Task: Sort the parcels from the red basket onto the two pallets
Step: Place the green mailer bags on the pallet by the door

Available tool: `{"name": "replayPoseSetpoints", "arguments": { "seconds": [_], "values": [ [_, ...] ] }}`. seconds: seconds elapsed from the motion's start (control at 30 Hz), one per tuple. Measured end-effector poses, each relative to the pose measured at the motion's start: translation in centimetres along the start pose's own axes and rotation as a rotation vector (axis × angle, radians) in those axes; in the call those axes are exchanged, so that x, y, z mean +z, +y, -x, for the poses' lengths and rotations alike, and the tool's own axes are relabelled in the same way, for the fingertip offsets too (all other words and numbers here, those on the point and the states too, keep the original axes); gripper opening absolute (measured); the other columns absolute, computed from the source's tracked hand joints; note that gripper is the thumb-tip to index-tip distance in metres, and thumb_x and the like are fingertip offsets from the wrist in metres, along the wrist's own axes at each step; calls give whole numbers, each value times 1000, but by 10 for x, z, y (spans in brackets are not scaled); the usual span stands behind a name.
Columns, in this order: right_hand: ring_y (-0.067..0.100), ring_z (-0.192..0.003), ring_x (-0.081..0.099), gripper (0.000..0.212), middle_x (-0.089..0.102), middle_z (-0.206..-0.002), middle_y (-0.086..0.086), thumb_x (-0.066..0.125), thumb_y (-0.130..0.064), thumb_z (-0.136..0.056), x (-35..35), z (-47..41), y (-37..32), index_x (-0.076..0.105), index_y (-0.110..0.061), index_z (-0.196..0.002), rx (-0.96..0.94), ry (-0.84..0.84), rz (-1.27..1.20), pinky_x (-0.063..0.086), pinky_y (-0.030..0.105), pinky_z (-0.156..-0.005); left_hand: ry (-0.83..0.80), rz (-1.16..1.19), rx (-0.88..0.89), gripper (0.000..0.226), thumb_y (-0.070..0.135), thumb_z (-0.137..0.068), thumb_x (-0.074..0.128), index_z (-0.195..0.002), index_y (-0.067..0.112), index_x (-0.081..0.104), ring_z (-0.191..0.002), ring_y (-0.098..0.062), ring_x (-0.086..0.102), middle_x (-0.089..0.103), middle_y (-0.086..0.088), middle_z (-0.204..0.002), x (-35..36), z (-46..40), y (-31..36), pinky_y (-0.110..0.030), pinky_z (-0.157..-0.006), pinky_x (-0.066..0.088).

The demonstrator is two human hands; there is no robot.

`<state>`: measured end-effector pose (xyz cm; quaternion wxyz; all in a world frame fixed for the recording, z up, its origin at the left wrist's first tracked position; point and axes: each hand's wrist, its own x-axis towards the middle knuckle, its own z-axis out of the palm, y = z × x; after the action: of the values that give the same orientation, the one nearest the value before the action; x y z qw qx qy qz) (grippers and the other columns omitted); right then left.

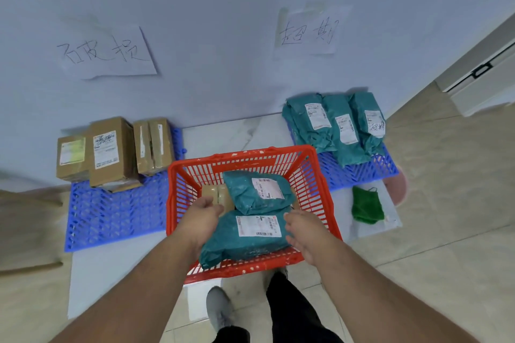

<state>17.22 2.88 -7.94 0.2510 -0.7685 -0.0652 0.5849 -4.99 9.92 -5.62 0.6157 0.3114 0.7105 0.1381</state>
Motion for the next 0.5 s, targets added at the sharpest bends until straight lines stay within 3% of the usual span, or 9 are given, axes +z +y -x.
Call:
{"name": "replayPoseSetpoints", "arguments": {
  "seconds": [0.1, 0.23, 0.3, 0.43, 0.5],
  "values": [
    [28, -89, 78, 15, 83, -83, 8, 66, -27, -87, -6, -28, 1, 72, -13, -89, 74, -33, -10, 59, 51, -103, 40, 1, -46, 53, 27, -100, 63, -151, 27, 49, -98, -15, 63, 62, -6, -135, 16, -22, 10, -32, -73, 55],
    [25, -87, 76, 14, 80, -87, 8, 65, -21, -94, -13, -66, -5, 69, -13, -85, 120, -86, 34, 57, 54, -107, 110, -36, -91, 56, 28, -99, 64, -152, 21, 49, -115, -25, 62, 62, -9, -137, 39, -53, 17, -46, -103, 54],
    [29, -90, 75, 12, 78, -96, 12, 60, -12, -99, -17, -83, -11, 69, -10, -91, 113, -106, 70, 56, 57, -106, 132, -52, -112, 56, 30, -98, 64, -151, 20, 49, -122, -28, 60, 61, -9, -141, 52, -62, 18, -50, -110, 50],
    [33, -98, 78, 26, 80, -105, 13, 52, -9, -98, -24, -114, -31, 74, -16, -110, 27, -140, 234, 62, 56, -95, 180, -24, -200, 62, 32, -96, 63, -153, 19, 45, -123, -38, 61, 61, -12, -141, 82, -66, 10, -47, -101, 51],
    [34, -100, 76, 28, 78, -108, 12, 50, -8, -100, -24, -130, -42, 72, -16, -115, -36, -156, 325, 63, 54, -93, 227, 25, -283, 57, 28, -94, 64, -147, 12, 51, -119, -40, 63, 64, -17, -131, 97, -67, 3, -48, -95, 53]
  ]
}}
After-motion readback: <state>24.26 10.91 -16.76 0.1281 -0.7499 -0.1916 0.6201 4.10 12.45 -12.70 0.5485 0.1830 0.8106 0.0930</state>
